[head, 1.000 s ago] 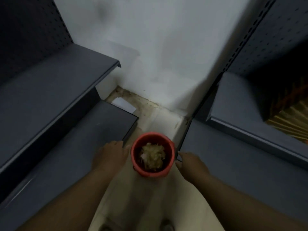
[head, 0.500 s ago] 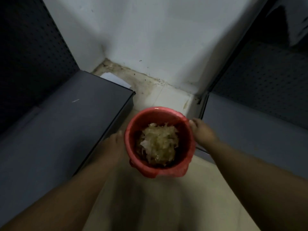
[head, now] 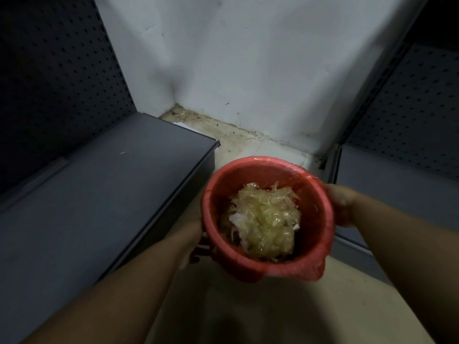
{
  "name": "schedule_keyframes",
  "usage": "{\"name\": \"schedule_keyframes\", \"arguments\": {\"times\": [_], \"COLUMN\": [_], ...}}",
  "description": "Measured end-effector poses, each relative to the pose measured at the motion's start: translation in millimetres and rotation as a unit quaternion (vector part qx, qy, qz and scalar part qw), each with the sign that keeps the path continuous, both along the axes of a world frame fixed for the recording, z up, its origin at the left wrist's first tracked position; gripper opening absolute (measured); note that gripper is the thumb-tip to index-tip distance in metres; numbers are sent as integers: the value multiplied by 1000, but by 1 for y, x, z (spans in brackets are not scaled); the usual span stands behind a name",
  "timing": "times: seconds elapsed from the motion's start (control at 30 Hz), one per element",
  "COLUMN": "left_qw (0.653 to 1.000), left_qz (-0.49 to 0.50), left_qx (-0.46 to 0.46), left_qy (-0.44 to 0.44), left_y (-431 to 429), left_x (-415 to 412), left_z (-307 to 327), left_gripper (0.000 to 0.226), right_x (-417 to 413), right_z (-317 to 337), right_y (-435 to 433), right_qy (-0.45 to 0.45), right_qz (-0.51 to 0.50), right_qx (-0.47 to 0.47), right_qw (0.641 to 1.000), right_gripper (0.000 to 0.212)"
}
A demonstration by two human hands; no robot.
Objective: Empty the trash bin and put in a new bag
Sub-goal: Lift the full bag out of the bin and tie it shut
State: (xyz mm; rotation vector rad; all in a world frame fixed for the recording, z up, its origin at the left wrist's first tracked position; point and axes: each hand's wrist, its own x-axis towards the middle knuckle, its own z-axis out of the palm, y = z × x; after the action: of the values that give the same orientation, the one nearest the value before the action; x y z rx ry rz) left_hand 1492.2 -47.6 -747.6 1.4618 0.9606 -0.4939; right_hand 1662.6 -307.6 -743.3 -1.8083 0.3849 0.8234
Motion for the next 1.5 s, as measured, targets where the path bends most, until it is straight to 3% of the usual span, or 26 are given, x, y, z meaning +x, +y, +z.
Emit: {"name": "schedule_keyframes", "arguments": {"times": [0.17,0.37,0.47,0.63,0.73,0.87,1.13,1.33,1.43,1.5], "left_qw": [998,991,993,993,988,976,955,931,907,890], "left_qz": [40,53,60,76,102,95,50,49,31,-50], "left_qx": [-31,-112,-95,-77,-66,-9,72,26,2,46], "left_qy": [-49,-57,-30,-35,-95,-197,-283,-361,-420,-450], "left_y": [-8,0,13,28,24,11,-15,-20,-15,-10], "left_x": [-6,-15,-16,-9,1,13,33,43,50,51], "left_z": [0,7,13,37,62,91,112,115,119,122], "left_gripper": [34,31,13,15,15,19,9,21,31,36], "right_x": [-7,-10,-14,-15,-12,-15,-27,-37,-40,-43], "right_z": [4,30,51,78,88,100,116,136,149,158], "right_y": [2,-5,-3,4,10,25,51,49,38,30], "right_qy": [-6,-73,-89,-147,-183,-226,-322,-346,-361,-367], "right_qz": [-32,-30,-4,3,-24,-66,-131,-139,-116,-61], "right_qx": [14,-61,-95,-135,-103,-52,79,169,195,166], "right_qw": [999,995,991,980,977,970,934,912,905,913], "right_gripper": [39,19,27,26,36,15,18,36,28,19]}}
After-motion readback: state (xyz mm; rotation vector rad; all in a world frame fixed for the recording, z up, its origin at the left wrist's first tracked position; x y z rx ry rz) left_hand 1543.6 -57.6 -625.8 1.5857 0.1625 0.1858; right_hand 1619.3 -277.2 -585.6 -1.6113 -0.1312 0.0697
